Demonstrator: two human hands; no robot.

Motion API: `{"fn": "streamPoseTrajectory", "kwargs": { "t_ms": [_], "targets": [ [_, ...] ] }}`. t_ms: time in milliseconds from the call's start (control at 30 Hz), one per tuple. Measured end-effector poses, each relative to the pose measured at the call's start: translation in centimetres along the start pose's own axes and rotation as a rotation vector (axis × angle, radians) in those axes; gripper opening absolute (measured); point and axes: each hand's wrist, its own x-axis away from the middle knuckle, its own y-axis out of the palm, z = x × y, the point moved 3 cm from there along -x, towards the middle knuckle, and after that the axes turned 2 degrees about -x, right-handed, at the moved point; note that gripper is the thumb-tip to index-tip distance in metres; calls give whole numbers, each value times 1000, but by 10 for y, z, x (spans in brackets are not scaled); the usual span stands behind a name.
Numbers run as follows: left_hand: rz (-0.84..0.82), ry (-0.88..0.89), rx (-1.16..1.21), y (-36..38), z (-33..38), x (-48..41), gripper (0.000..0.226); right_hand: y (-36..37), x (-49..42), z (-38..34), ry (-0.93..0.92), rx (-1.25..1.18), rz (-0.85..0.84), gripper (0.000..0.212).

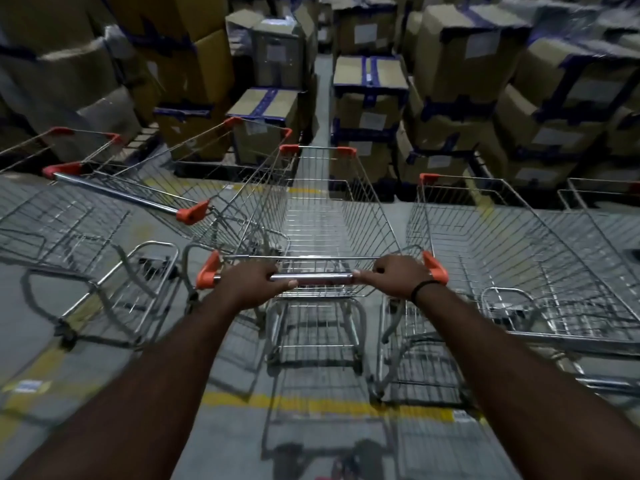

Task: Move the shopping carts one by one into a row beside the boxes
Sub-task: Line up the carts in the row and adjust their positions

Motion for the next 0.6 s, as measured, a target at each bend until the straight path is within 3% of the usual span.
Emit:
{"fn": "streamPoseTrajectory", "kwargs": {
  "t_ms": [233,400,600],
  "targets": [
    [48,89,27,12,-27,33,56,28,40,-11,174,193,189,96],
    [72,113,10,13,-37,55,87,42,63,-21,134,195,243,75],
    [49,72,13,14,-49,73,80,46,88,-28,126,200,272,71]
  ]
}}
